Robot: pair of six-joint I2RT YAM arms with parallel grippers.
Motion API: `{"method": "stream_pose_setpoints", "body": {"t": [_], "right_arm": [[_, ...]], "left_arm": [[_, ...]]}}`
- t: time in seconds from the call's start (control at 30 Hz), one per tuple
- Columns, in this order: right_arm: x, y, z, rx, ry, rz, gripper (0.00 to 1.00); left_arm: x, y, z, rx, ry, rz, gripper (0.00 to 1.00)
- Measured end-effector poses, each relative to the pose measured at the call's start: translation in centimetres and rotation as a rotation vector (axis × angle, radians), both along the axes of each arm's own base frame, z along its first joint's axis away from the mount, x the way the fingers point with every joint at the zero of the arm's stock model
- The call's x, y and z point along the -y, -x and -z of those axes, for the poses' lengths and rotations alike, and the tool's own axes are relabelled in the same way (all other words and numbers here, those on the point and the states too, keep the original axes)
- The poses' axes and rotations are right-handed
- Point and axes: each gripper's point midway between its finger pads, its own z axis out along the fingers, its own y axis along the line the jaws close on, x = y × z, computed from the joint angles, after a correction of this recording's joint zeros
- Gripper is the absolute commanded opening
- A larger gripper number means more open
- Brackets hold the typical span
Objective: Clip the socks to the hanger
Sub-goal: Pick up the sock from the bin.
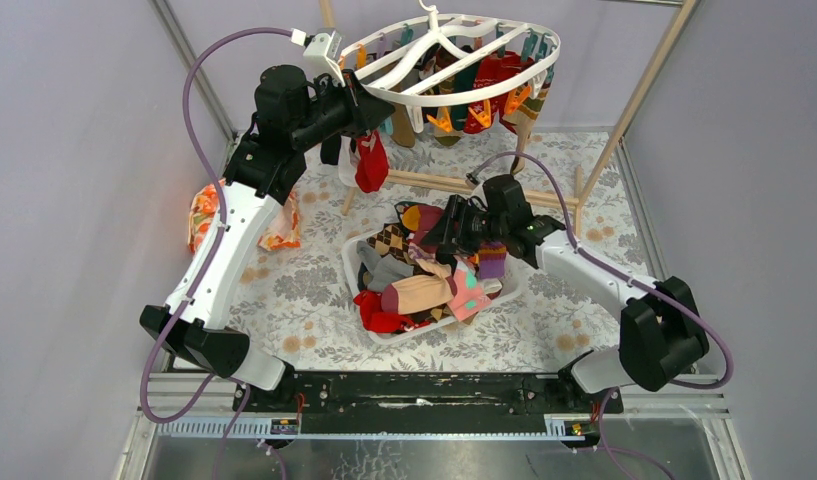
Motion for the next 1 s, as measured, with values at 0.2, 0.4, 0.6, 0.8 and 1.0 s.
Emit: {"method": "stream_pose_setpoints", "body": {"t": [0.2,0.4,0.6,0.8,1.0], "right_arm": [[-0.5,-0.6,-0.8,-0.017,-0.135,0.004,0.38],[-0.8,-0.9,-1.9,-0.017,-0.221,-0.001,0.43],[-0.8,-1.0,-1.3,-0.014,-0.209,-0.014,0.46],[-0.2,-1.3,1.5,-0.030,-0.115,-0.006,0.41],[-0.3,-2.1,1.3,0.031,-0.095,-0.020,0.12]], "left_arm": [[0.0,0.0,0.0,0.000,0.000,0.000,0.00],[0.0,0.0,0.0,0.001,0.000,0.000,0.00],[0.0,0.0,0.0,0.000,0.000,0.001,0.00],[0.1,0.1,0.0,0.001,0.000,0.005,0.00],[0.1,0.1,0.0,0.000,0.000,0.009,0.00]]}}
